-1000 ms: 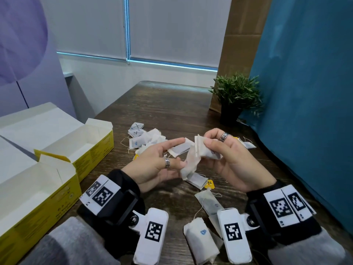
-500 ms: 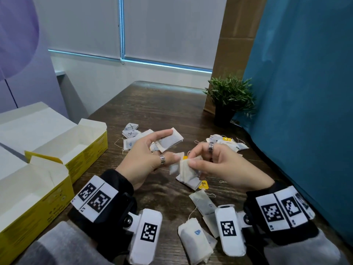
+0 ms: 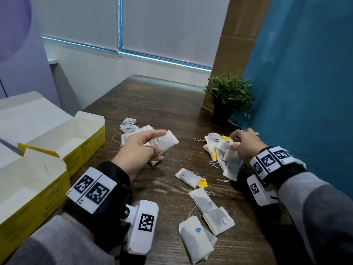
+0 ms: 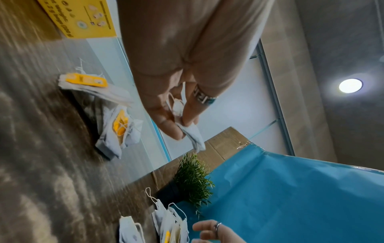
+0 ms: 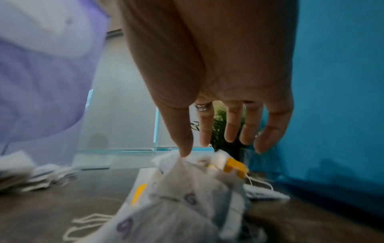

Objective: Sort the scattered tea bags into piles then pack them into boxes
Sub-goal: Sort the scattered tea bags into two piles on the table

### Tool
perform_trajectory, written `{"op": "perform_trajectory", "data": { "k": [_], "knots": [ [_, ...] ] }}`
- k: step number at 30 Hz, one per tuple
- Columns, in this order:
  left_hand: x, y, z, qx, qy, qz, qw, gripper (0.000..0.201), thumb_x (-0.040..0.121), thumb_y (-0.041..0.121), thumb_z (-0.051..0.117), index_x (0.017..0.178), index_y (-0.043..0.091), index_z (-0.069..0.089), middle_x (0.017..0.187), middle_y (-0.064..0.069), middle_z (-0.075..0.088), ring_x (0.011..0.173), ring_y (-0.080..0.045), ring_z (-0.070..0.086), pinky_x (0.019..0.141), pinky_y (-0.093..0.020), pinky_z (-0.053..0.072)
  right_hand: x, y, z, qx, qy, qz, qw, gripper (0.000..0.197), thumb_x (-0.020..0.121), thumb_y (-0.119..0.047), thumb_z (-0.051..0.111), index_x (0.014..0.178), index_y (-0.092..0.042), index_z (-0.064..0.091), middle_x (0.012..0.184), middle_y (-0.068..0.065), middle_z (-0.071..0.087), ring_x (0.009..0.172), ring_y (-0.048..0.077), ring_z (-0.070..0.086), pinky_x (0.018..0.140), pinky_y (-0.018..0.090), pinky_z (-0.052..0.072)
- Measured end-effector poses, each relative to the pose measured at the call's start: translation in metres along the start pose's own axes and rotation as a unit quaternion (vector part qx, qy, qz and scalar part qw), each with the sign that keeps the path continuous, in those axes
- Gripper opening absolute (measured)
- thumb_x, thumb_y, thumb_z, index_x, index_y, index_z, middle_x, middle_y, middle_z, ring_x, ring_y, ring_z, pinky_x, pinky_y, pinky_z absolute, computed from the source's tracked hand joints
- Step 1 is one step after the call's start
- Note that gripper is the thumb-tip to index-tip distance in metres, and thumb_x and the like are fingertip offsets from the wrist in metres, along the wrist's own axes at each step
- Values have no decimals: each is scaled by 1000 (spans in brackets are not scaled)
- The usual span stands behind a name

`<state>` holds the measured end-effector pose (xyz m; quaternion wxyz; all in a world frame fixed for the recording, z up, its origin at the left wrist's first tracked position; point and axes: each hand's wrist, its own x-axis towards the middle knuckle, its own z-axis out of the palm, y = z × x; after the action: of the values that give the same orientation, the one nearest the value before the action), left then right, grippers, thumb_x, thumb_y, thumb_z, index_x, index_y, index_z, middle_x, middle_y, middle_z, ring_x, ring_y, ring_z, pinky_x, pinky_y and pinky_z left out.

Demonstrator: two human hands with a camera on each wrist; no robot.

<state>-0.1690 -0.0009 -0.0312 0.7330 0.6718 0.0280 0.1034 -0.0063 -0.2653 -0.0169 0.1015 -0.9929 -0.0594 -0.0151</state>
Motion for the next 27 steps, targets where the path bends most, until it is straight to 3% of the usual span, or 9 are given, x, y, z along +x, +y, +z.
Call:
{"op": "perform_trajectory", "data": {
  "k": [3, 6, 8, 13, 15, 18, 22, 25, 27],
  "knots": [
    [-1, 1, -2, 17, -6, -9, 1000, 49, 85, -19, 49, 119, 16, 60, 124, -6, 52, 79, -19, 64, 61, -9, 54, -22, -30, -4, 4, -26, -142, 990, 28, 86, -30, 60, 113, -20, 62, 113, 4, 54, 109, 18, 51, 91, 26, 40],
    [0, 1, -4, 26, 0, -32, 999, 50, 85, -19, 46, 118, 16, 60, 122, -10, 53, 80, -23, 66, 67, -15, 57, -57, -64, -2, 54, -233, -225, 945, 30, 88, -34, 61, 113, -18, 61, 90, -5, 58, 72, 6, 54, 68, 18, 47],
    [3, 0, -4, 13, 10, -56, 998, 45, 88, -16, 43, 116, 15, 61, 112, -13, 55, 84, -29, 65, 72, -21, 57, -73, -77, 5, 58, -292, -234, 926, 34, 87, -37, 60, 116, -17, 58, 81, -9, 55, 67, 5, 53, 61, 21, 49],
    [-5, 4, -1, 68, -21, -50, 996, 21, 92, 3, 52, 93, 15, 68, 86, -12, 57, 55, -7, 54, 43, -9, 46, -79, -87, 22, 12, -280, -234, 931, 42, 79, -24, 72, 113, -14, 50, 72, -10, 58, 63, 7, 57, 64, 26, 49],
    [-11, 8, 0, 95, -49, -40, 994, 18, 90, 3, 56, 94, 16, 68, 81, -10, 59, 46, 0, 51, 43, -7, 41, -79, -82, 20, 14, -283, -225, 932, 28, 81, -18, 70, 98, -14, 49, 69, -8, 54, 49, -2, 54, 57, 21, 46],
    [-21, 15, 4, 140, -119, -34, 982, 21, 88, 5, 60, 107, 12, 65, 81, -4, 65, 53, 3, 59, 52, -7, 47, -80, -75, 16, 21, -277, -223, 935, 25, 82, -20, 69, 73, -16, 46, 72, -4, 51, 57, 7, 56, 54, 19, 47],
    [-28, 22, 22, 248, -267, -60, 929, 14, 83, 8, 67, 95, 16, 67, 86, -2, 70, 72, -4, 65, 68, -13, 52, -78, -66, 5, 60, -252, -207, 943, 23, 83, -25, 67, 92, -10, 52, 85, 0, 59, 69, 18, 63, 55, 20, 50],
    [-33, 27, 40, 344, -363, -67, 864, 10, 80, 17, 72, 87, 22, 69, 85, 2, 69, 78, -6, 62, 76, -18, 49, -77, -57, -7, 137, -269, -206, 931, 26, 81, -25, 71, 93, -6, 57, 80, -1, 62, 72, 16, 62, 75, 33, 55],
    [-38, 27, 51, 397, -400, -69, 823, 9, 78, 21, 74, 83, 25, 69, 87, 1, 70, 79, -6, 61, 75, -18, 48, -78, -52, -12, 147, -304, -216, 916, 26, 78, -25, 73, 90, -5, 61, 72, -8, 64, 70, 6, 61, 72, 27, 54]
  ]
}}
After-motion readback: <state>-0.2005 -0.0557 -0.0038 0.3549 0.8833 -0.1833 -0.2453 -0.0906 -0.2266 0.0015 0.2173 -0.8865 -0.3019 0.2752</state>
